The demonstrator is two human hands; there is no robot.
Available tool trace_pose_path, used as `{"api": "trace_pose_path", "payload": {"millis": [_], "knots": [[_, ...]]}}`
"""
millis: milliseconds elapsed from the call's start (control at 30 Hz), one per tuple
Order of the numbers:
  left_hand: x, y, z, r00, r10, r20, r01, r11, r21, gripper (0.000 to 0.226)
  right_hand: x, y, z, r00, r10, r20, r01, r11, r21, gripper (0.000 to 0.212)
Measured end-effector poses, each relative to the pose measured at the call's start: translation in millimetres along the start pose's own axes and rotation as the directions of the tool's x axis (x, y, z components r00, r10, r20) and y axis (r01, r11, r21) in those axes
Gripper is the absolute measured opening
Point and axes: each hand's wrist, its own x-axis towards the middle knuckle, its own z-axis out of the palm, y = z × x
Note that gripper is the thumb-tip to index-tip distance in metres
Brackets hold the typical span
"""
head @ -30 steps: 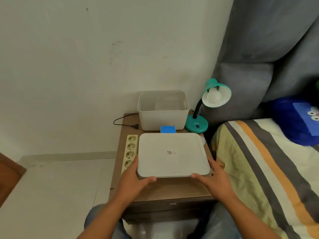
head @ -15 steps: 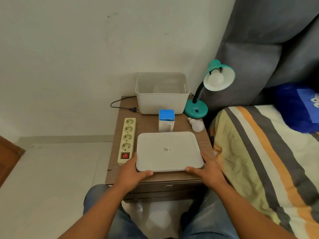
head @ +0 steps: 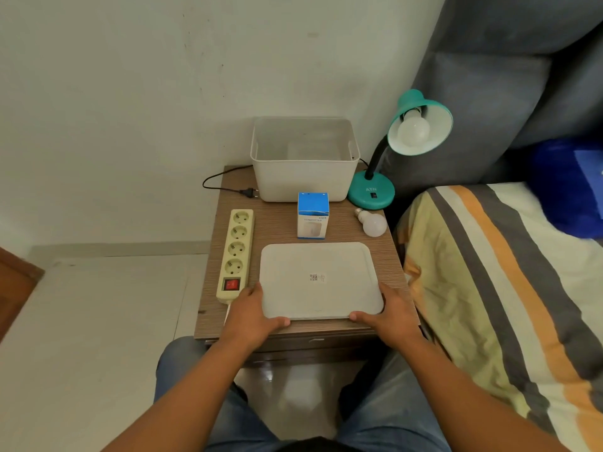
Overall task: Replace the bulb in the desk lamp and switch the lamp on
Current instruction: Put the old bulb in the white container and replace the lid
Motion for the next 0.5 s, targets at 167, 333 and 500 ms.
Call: {"api": "trace_pose_path", "payload": {"millis": [167,333,500], "knots": [[0,7,2,0.999,-0.051,0.004,0.05,0.992,0.115,0.098,0,-2,3,0.998,0.064,0.022,-0.062,0.994,-0.084,0.091],[4,19,-6,0.994,-0.097,0.049,0.084,0.972,0.22,0.086,6,-6,-3,0.997,0.068,0.041,-0.063,0.991,-0.118,0.083],[15,24,-34,0.987,-0.12,0.109,0.1,0.98,0.173,0.056,24,-10,-21,0.999,0.04,-0.022,-0.041,0.996,-0.073,0.076]]}}
